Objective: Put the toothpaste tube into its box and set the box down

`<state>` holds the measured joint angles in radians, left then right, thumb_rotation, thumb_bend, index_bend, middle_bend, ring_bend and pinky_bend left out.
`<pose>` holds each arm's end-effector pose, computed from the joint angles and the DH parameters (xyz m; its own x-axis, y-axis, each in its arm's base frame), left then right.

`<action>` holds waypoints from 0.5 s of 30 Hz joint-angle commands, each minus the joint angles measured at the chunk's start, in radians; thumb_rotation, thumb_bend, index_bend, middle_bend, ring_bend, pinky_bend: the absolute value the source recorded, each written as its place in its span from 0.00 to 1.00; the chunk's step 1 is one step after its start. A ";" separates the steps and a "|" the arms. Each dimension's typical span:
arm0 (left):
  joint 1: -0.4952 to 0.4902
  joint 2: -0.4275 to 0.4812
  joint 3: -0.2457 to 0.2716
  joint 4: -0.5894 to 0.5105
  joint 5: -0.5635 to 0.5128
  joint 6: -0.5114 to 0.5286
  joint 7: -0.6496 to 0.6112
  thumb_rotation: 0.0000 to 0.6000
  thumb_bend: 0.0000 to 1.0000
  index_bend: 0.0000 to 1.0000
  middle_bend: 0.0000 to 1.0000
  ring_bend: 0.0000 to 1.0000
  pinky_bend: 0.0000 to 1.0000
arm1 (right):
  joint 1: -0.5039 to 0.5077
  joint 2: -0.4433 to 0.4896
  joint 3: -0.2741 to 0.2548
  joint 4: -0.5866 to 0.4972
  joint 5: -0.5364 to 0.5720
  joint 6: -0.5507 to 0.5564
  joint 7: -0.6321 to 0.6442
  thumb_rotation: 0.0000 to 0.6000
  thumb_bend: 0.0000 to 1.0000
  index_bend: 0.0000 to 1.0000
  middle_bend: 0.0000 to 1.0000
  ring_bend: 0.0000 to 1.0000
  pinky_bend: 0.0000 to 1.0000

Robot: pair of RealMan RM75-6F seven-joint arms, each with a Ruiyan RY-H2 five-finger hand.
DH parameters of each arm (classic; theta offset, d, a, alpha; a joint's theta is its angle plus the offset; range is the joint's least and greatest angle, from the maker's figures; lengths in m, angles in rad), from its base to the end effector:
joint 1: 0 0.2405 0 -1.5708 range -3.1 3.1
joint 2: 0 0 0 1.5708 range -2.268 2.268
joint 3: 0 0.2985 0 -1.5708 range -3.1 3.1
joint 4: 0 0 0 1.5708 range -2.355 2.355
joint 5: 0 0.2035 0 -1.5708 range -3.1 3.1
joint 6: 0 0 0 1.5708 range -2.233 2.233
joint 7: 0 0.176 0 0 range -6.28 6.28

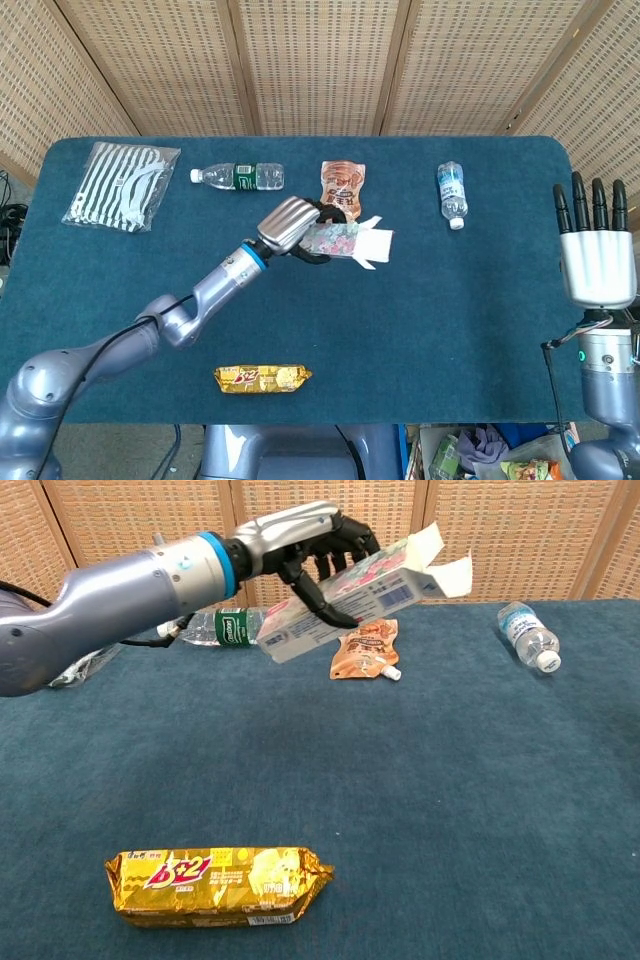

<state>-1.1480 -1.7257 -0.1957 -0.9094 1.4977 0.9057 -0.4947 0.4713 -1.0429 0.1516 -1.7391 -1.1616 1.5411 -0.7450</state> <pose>-0.0226 0.4943 -0.0425 0.2493 0.2497 0.9357 0.7368 -0.6759 -0.0159 -0.2542 -0.3455 0.2433 0.8306 0.2420 0.5016 -0.5390 0.1232 0.8332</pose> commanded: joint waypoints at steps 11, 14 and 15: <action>0.181 0.204 0.117 -0.259 -0.098 -0.075 0.219 1.00 0.30 0.61 0.53 0.47 0.45 | -0.084 -0.053 -0.087 0.274 -0.196 -0.196 0.659 1.00 0.00 0.00 0.00 0.00 0.00; 0.200 0.195 0.136 -0.257 -0.096 -0.072 0.234 1.00 0.30 0.58 0.43 0.39 0.41 | -0.101 -0.072 -0.116 0.312 -0.257 -0.192 0.761 1.00 0.00 0.00 0.00 0.00 0.00; 0.205 0.192 0.140 -0.256 -0.095 -0.072 0.237 1.00 0.30 0.52 0.35 0.30 0.36 | -0.106 -0.078 -0.125 0.325 -0.275 -0.188 0.786 1.00 0.00 0.00 0.00 0.00 0.00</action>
<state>-0.9460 -1.5318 -0.0583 -1.1658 1.4023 0.8331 -0.2598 0.3875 -1.0983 0.0605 -1.4596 -1.3794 1.3617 -0.0284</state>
